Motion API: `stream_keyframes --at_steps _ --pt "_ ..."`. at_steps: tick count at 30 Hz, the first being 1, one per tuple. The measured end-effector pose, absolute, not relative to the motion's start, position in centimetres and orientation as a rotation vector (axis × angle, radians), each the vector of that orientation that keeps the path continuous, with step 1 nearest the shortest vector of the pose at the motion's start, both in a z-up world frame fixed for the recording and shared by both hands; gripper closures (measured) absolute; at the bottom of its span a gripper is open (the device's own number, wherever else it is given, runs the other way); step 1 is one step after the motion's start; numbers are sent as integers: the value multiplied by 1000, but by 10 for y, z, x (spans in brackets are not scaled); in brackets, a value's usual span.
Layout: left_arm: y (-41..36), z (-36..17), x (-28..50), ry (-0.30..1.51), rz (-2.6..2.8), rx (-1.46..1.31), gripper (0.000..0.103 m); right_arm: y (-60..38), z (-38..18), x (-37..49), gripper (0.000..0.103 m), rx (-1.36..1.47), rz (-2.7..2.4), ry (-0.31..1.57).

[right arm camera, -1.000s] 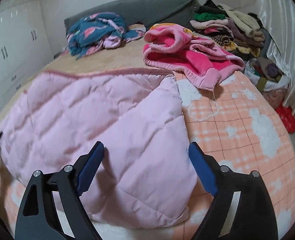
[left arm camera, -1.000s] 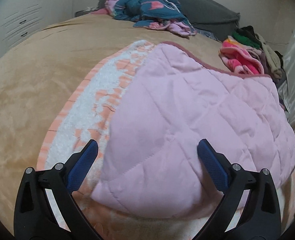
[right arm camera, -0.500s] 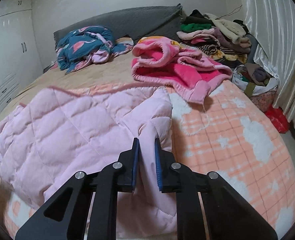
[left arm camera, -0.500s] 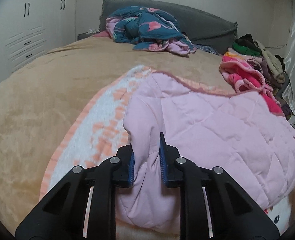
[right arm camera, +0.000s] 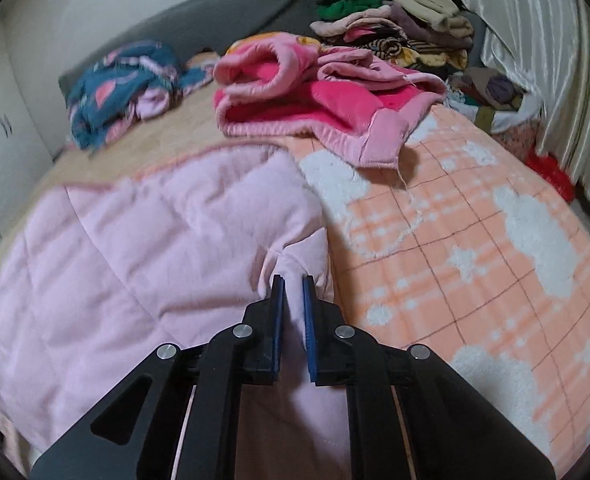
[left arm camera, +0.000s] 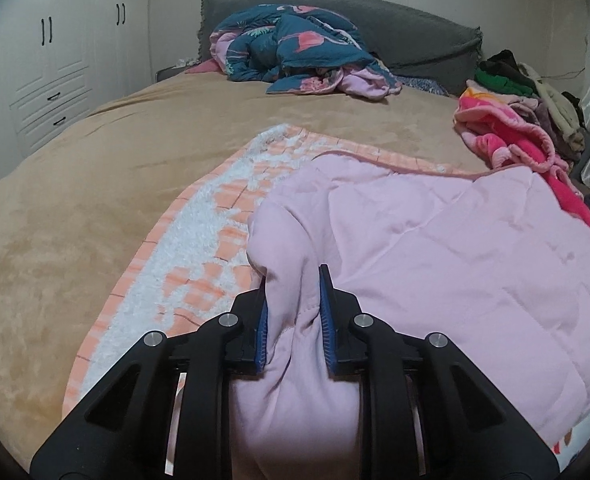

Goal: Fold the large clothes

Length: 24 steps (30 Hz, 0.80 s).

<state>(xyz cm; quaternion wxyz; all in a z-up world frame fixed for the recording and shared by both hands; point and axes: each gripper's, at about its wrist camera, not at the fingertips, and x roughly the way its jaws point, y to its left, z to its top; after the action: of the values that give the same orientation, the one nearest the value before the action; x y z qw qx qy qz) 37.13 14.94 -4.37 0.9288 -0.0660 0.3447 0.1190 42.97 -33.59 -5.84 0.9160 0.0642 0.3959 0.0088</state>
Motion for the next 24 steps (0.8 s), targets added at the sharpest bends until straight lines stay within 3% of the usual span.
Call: stream_keyframes --at_steps 11,13,14,16,17,18,22,24 --pt "150 -55 377 736 255 -114 88 -326 -65 427 87 65 -22 847" --pt "149 -54 376 738 255 -118 86 -331 -61 423 80 79 -13 837" --pt "149 -52 374 737 259 -120 85 -335 -56 417 71 99 -1 820" --pt "150 -48 371 737 265 -131 82 -338 -45 405 42 130 20 787" --pt "151 -46 368 738 268 -142 77 -338 -39 397 22 147 34 760" --pt "153 -43 366 737 268 -150 68 -339 -32 388 16 161 54 734" --pt "153 -28 349 719 247 -195 43 -332 -8 358 7 158 112 666" --pt "150 -18 336 697 245 -204 24 -329 2 342 5 161 147 635"
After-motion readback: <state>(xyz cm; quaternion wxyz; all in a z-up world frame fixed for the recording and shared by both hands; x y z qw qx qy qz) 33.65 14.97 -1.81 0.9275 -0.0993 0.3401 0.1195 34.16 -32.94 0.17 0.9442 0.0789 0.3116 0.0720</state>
